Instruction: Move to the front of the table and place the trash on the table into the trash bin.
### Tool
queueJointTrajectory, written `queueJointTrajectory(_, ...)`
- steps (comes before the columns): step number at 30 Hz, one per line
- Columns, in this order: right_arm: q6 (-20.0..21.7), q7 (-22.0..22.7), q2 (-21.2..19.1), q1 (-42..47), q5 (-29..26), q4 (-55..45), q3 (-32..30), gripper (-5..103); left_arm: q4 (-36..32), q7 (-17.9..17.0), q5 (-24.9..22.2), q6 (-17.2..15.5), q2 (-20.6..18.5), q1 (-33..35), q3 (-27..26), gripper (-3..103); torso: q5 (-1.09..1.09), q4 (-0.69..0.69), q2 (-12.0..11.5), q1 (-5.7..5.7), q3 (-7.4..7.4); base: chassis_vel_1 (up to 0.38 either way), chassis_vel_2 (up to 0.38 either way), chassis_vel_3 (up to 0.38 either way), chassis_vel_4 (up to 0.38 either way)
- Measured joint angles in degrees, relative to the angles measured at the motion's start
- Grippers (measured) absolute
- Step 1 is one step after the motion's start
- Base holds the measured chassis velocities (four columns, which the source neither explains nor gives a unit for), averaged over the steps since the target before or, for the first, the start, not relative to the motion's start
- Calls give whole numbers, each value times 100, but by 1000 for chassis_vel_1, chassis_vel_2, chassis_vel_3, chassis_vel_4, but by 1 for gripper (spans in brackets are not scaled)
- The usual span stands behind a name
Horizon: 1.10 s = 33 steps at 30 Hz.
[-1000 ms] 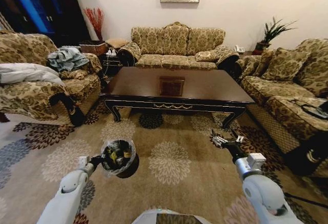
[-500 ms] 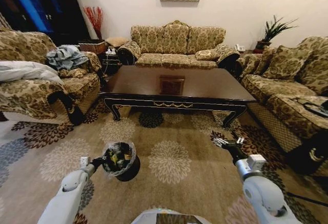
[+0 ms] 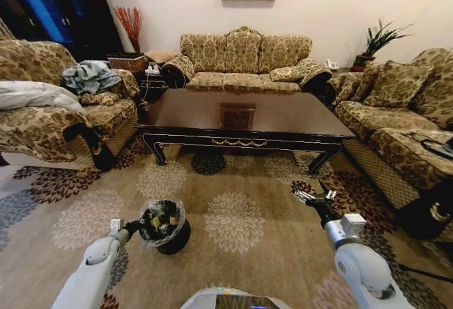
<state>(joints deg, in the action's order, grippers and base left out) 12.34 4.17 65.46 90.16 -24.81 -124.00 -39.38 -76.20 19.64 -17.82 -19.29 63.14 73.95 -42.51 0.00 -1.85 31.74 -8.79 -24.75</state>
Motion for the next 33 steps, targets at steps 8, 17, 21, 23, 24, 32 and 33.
queueJointTrajectory(8, -44, -7, 20, -7, 2, 66, -13, 100, 229, -2, 71, 51, -3, -89, 53, 2, 0, 0, -187, 71, 117, 0, 0, 0, 0)
queueJointTrajectory(17, -54, -38, 24, -3, 2, 124, -16, 100, 321, -28, 88, 85, 6, -207, 52, 2, 1, 1, -411, 158, 252, 0, 0, 0, 0)
queueJointTrajectory(21, -54, -58, 34, -9, 2, 125, -16, 100, 301, 8, 123, 81, 26, -207, 53, 2, 0, -1, -484, 189, 293, 0, 0, 0, 0)
queueJointTrajectory(23, -54, -62, 34, -36, -1, 128, -16, 100, 321, 42, 196, 83, 48, -233, 54, 2, 0, -1, -532, 211, 321, 0, 0, 0, 0)
queueJointTrajectory(24, -54, -62, 34, -36, -1, 128, -16, 100, 321, 42, 196, 83, 48, -233, 54, 2, 0, -1, -532, 211, 321, 0, 0, 0, 0)
queueJointTrajectory(32, -54, -66, 9, -48, -48, 149, -78, 100, 536, -147, 262, 275, 61, -335, 131, 28, -2, -1, -551, 220, 331, 0, 0, 0, 0)
queueJointTrajectory(33, -54, -67, 7, -47, -51, 150, -81, 100, 536, -161, 262, 278, 59, -335, 133, 28, 0, -1, -549, 219, 329, 0, 0, 0, 0)
